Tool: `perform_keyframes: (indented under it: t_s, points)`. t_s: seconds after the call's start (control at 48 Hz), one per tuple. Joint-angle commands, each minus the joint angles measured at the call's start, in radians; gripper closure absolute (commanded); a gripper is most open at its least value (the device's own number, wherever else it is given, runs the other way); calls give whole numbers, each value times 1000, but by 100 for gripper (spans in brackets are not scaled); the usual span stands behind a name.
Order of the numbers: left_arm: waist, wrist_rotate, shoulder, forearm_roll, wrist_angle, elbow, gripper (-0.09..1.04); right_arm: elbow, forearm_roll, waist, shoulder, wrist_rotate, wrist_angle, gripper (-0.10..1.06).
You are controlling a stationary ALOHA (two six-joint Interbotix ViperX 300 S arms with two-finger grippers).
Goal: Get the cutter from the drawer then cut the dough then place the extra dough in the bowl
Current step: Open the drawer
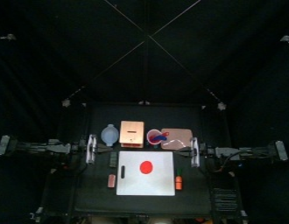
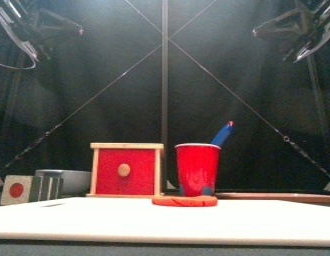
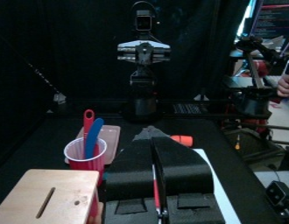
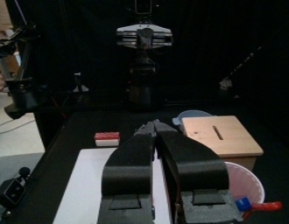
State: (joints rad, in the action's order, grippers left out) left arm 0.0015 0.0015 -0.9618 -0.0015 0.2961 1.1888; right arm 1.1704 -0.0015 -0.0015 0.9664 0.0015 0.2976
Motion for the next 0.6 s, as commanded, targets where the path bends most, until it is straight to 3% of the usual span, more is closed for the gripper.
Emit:
perform_keyframes:
  t_s: [0.021,0.271,0.604]
  points:
    - [11,-2,38,0,31,5,86,0,-12,-26,-34,-12,2,87]
    - [11,-12,86,-26,118,15,86,-49,-80,-118,-184,2,25,88]
    - [-26,-43,183,-262,322,35,85,-221,-144,-238,-477,-12,156,88]
